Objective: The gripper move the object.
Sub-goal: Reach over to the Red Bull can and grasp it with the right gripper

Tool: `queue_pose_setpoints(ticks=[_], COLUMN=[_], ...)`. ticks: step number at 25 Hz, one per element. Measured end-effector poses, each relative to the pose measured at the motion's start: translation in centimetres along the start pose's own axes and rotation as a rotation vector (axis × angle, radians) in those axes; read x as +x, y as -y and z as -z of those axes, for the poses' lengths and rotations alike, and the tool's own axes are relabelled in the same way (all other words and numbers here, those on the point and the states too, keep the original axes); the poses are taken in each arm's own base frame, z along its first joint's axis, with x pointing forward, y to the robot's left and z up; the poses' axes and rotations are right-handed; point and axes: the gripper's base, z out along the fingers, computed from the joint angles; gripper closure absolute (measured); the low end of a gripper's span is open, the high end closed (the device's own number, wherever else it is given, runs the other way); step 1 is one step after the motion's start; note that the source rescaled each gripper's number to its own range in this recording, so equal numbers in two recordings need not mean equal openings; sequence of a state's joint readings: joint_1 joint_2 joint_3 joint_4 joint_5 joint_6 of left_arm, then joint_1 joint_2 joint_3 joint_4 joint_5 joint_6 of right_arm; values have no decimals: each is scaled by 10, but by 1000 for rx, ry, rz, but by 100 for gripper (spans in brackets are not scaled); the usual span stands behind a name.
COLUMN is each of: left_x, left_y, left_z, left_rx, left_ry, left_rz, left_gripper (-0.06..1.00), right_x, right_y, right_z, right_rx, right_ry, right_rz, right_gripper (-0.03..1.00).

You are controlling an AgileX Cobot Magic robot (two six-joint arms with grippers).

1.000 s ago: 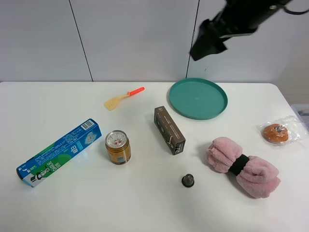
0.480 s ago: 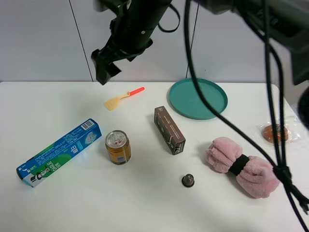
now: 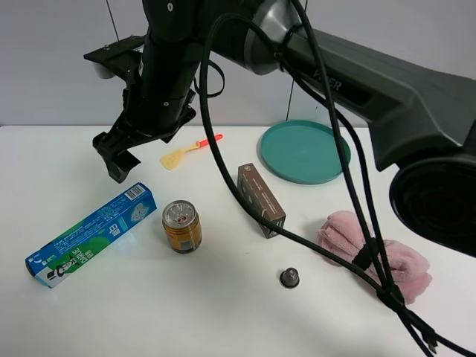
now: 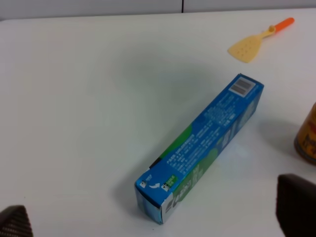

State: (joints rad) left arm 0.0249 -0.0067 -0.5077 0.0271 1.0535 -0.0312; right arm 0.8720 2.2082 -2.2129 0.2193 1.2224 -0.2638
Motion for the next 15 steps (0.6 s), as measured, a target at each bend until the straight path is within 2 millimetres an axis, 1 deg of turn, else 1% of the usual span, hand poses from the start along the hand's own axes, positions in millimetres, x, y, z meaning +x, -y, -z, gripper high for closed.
queue_pose_setpoints(ticks=[4, 6, 11, 15], left_x=[0, 0, 0, 0], left_y=[0, 0, 0, 0], left_z=[0, 0, 0, 0], left_rx=[0, 0, 0, 0], left_ry=[0, 0, 0, 0], left_rz=[0, 0, 0, 0], left_gripper=[-6, -6, -6, -6], right_x=[1, 4, 23, 37], right_y=[4, 4, 2, 2], right_z=[0, -4, -29, -44], right_rx=[39, 44, 26, 16], right_ry=[-10, -28, -132, -203], right_rz=[-32, -47, -66, -77], right_gripper=[-3, -3, -3, -3])
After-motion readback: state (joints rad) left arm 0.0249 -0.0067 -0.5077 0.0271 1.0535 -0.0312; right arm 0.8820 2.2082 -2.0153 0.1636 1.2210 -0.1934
